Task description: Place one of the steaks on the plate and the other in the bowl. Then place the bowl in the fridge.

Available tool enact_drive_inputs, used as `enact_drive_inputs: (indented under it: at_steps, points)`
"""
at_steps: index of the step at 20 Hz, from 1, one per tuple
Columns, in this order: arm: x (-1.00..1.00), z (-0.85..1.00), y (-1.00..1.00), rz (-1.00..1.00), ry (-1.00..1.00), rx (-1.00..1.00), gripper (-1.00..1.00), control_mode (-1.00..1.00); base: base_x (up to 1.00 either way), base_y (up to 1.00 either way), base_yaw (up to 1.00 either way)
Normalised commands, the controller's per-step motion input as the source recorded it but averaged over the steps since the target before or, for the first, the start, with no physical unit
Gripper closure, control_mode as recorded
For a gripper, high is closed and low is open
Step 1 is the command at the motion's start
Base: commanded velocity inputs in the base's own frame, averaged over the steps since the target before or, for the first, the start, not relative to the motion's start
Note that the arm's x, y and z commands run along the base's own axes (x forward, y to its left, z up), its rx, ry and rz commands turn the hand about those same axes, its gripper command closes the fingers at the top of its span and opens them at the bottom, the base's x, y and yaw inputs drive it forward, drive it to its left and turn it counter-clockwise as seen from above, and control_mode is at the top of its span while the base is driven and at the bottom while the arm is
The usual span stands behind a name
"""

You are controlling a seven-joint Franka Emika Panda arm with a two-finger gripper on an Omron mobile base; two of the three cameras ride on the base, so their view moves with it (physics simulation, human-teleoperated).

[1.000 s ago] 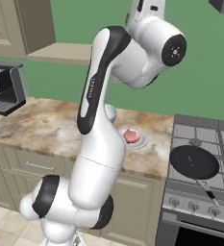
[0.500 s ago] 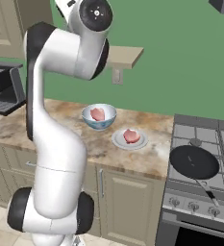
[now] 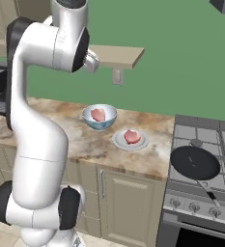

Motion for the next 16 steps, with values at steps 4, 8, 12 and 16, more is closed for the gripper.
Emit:
enact_drive_inputs:
  at_steps: [4, 8, 12, 16]
  points:
    - [0.00, -0.81, -0.06, 0.03, 0.00, -0.03, 1.00, -1.00, 0.00, 0.00, 0.00]
    - [0.32, -1.00, 0.70, -0.23, -0.02, -0.25, 1.00, -1.00, 0.00, 0.00, 0.00]
    - [0.79, -1.00, 0.51, -0.30, 0.01, -0.13, 1.00, -1.00, 0.00, 0.00, 0.00]
    - [0.62, -1.00, 0.05, -0.33, 0.00, 0.00, 1.00, -1.00, 0.00, 0.00, 0.00]
